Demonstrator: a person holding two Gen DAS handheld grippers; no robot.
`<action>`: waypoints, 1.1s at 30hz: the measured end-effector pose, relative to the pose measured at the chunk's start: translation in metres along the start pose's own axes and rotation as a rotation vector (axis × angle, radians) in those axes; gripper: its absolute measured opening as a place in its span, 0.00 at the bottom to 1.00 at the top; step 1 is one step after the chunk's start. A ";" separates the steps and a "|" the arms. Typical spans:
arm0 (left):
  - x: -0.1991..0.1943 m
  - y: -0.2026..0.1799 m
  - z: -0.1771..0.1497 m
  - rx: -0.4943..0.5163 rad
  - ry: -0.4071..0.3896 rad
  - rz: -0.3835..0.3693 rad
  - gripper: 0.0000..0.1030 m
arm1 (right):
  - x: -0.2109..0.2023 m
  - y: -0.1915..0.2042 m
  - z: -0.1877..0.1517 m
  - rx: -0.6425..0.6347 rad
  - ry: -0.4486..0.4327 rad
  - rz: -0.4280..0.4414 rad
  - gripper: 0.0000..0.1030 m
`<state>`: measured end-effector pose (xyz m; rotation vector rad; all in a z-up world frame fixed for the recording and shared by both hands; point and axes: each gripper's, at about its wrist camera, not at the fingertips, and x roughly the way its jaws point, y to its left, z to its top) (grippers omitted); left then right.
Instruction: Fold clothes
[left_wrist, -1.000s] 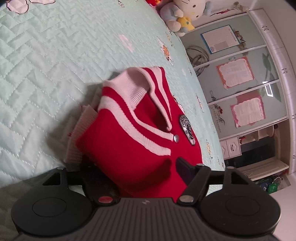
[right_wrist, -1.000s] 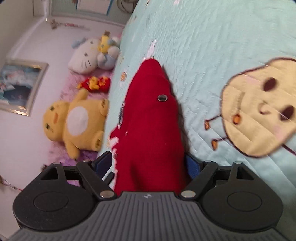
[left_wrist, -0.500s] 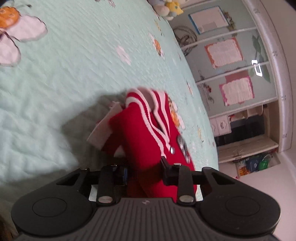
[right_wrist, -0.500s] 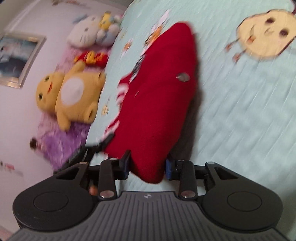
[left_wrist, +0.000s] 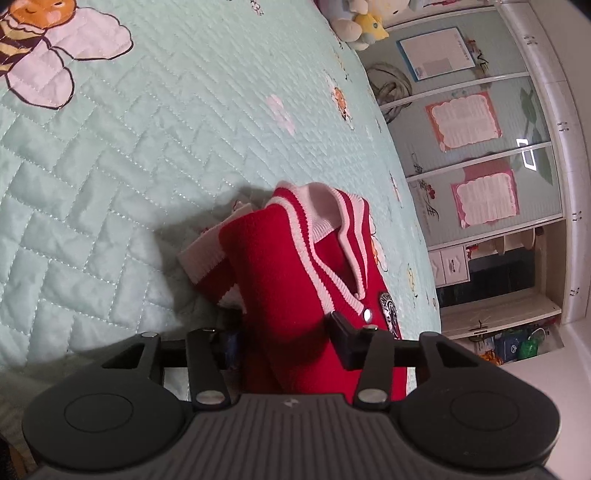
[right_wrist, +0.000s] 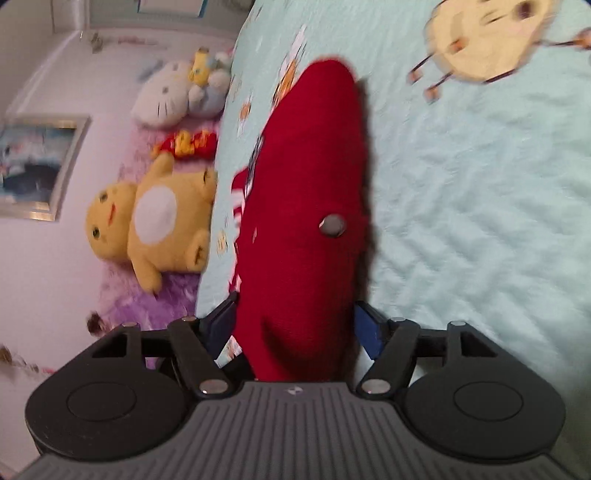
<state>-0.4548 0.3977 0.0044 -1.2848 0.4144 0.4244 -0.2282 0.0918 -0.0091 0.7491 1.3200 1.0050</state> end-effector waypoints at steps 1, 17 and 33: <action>0.001 0.000 0.004 0.007 0.011 -0.003 0.35 | 0.004 0.006 -0.002 -0.031 0.003 -0.036 0.51; 0.004 0.001 0.059 0.070 0.064 -0.013 0.38 | 0.002 0.072 -0.002 -0.282 0.204 0.030 0.53; 0.010 0.011 0.060 0.026 0.073 -0.044 0.56 | 0.150 0.033 0.170 -0.308 0.510 0.116 0.82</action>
